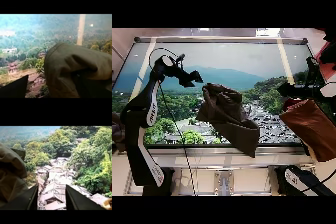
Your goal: Fold the shirts.
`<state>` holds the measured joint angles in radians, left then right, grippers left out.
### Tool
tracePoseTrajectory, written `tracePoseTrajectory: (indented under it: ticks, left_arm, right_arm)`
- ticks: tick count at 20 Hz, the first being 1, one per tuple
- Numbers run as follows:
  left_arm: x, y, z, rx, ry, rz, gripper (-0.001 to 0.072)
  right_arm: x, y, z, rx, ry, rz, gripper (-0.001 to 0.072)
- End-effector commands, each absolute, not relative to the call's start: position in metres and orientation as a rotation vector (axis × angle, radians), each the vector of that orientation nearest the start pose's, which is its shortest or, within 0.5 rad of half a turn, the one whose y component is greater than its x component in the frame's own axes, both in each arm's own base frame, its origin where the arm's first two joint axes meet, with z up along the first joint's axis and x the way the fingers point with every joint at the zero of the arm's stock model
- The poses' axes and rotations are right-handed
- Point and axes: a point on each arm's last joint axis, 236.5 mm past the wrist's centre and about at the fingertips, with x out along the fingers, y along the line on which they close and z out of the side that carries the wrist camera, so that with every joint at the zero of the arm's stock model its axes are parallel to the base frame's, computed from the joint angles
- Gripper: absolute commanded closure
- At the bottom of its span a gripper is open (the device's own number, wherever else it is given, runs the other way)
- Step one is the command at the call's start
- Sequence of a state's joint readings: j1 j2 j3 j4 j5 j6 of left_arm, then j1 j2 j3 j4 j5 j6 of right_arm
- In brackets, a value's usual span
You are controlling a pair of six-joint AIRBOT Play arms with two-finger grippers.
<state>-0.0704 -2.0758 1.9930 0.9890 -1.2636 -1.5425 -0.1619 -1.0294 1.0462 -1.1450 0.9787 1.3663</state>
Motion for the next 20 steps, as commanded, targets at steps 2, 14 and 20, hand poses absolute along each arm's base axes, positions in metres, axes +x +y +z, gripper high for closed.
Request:
tracePoseTrajectory:
  ticks: [2,14,20]
  left_arm:
    - [0.533,-0.196,-0.069,-0.534,1.385,-0.52,0.0004]
    - [0.5,-0.251,-0.054,-0.523,1.427,-0.736,0.0699]
    - [0.494,-0.254,-0.051,-0.534,1.446,-0.758,0.0699]
  right_arm:
    - [0.357,0.003,0.1,0.221,0.964,0.07,0.0333]
    - [0.245,0.082,-0.039,0.575,1.412,0.212,0.0063]
    - [0.257,0.088,-0.081,0.745,1.278,0.132,0.0063]
